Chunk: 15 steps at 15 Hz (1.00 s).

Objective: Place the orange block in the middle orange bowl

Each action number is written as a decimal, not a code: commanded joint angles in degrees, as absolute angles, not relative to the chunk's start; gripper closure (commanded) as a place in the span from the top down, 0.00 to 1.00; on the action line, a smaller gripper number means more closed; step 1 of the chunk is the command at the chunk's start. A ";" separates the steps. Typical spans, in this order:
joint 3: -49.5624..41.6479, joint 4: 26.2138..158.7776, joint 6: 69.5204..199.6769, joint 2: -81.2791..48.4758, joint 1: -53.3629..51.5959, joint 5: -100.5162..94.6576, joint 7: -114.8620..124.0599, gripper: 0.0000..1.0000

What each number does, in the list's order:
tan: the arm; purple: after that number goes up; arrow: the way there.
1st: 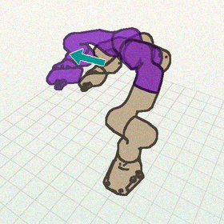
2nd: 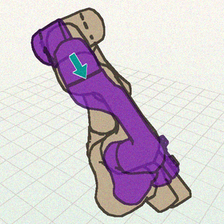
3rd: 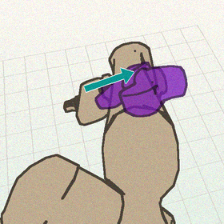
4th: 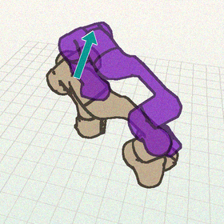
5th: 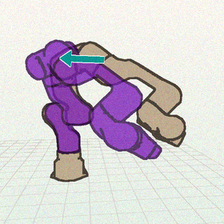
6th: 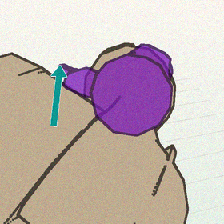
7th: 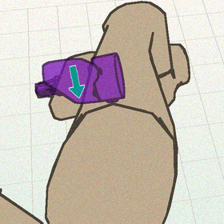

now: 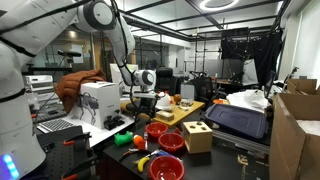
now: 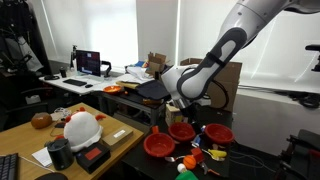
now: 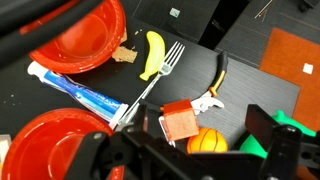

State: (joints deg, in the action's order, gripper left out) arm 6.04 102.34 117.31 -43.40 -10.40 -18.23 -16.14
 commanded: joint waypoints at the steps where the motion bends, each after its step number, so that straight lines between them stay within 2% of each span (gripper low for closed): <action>1: 8.31 97.92 113.19 -44.54 -8.23 -15.48 -21.76 1.00; 15: 7.26 93.93 113.21 -45.97 -8.09 -17.83 -25.41 1.00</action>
State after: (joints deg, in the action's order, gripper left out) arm 7.44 95.50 114.03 -45.24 -8.24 -16.93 -24.70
